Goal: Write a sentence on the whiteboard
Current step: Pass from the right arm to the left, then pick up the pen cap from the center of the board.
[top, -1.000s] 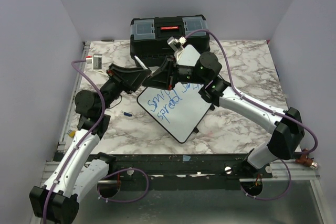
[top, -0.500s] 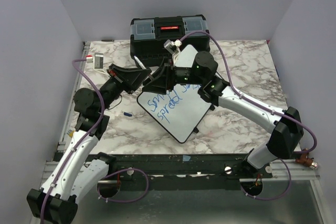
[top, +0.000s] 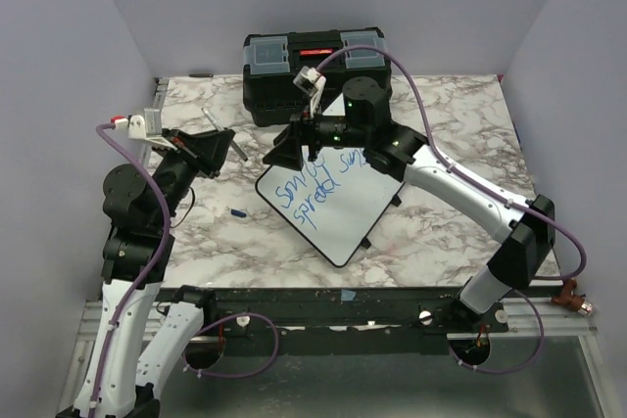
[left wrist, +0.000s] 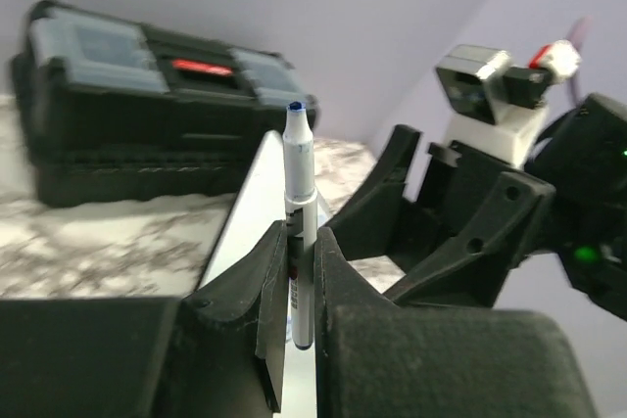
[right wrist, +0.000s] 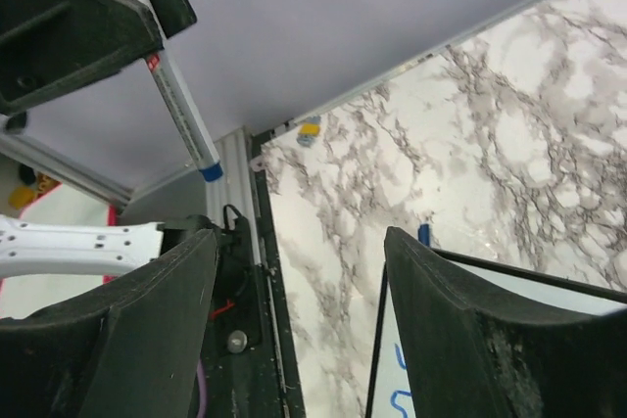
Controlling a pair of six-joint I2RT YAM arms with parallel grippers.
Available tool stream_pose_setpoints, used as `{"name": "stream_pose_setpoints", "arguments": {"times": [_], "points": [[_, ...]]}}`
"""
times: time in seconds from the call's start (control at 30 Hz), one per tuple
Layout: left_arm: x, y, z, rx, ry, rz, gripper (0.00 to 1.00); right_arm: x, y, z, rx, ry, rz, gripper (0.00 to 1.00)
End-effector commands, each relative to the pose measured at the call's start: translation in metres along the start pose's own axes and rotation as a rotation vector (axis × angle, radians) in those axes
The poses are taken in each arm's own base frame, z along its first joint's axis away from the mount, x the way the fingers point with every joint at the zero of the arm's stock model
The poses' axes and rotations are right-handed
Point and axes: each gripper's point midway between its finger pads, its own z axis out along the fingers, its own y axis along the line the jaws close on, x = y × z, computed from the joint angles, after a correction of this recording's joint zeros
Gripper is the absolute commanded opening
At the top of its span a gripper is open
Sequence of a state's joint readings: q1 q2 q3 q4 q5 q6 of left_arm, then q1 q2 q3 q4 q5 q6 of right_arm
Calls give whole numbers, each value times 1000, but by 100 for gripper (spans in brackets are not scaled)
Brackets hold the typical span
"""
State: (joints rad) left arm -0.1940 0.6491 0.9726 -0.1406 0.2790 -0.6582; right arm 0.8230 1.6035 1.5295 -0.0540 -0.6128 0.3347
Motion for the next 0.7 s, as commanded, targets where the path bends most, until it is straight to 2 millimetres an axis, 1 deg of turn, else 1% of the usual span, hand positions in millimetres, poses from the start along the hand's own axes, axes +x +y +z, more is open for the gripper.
{"name": "stream_pose_setpoints", "arguments": {"times": [0.0, 0.07, 0.3, 0.43, 0.53, 0.67], "points": [[11, 58, -19, -289, 76, 86, 0, 35, -25, 15, 100, 132, -6, 72], [9, 77, -25, -391, 83, 88, 0, 44, -27, 24, 129, 170, -23, 72], [2, 117, -55, -635, 68, 98, 0, 82, -34, 58, 196, 285, -69, 70], [-7, 136, -77, -768, 45, 131, 0, 105, -37, 79, 224, 351, -92, 69], [-12, 147, -93, -856, 12, 156, 0, 129, -38, 95, 235, 404, -101, 67], [-12, 157, -111, -938, -34, 163, 0, 162, -41, 116, 224, 451, -93, 63]]}}
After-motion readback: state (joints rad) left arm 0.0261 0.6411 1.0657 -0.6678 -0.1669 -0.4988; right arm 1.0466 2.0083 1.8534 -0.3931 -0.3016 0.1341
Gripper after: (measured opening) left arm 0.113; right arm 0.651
